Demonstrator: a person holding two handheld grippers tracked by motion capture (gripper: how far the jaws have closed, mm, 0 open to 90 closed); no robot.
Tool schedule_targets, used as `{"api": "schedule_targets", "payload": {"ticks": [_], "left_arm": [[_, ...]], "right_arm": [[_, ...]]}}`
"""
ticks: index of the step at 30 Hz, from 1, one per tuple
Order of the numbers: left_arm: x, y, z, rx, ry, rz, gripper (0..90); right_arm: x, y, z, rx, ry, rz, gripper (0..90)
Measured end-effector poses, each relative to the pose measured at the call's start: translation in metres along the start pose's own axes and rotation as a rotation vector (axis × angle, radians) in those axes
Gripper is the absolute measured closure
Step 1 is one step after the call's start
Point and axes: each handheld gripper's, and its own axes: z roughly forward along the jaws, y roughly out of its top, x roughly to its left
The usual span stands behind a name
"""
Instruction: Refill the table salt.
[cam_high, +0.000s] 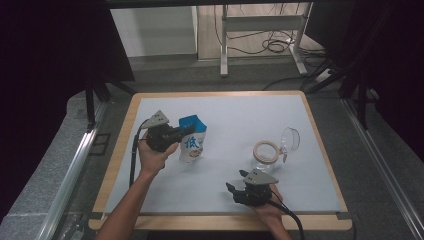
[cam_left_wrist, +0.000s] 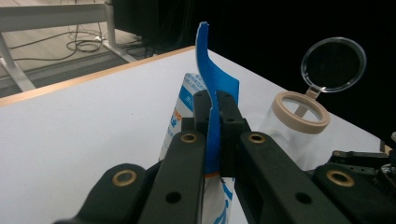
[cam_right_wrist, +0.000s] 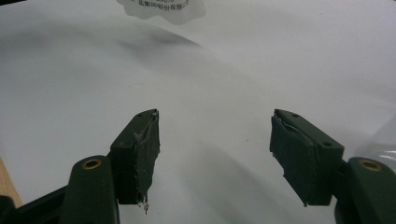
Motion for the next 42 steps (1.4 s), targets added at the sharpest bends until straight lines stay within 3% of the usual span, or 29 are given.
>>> {"api": "schedule_targets", "payload": {"ticks": [21,29,40,42], "left_arm": [[-0.028,0.012,0.019,0.021,-0.060,0.030,90.0],[-0.040,0.016,0.020,0.018,-0.083,0.040,90.0],[-0.056,0.020,0.016,0.000,-0.134,0.039,90.0],[-0.058,0.020,0.017,-0.003,-0.146,0.036,90.0]], "right_arm": [[0.001,0.011,0.002,-0.011,-0.023,0.008,33.5],[0.009,0.018,0.013,0.008,-0.028,-0.009,33.4],[0.023,0.027,0.037,0.019,-0.086,-0.043,27.2],[0.023,0.029,0.040,0.017,-0.103,-0.024,26.9]]}}
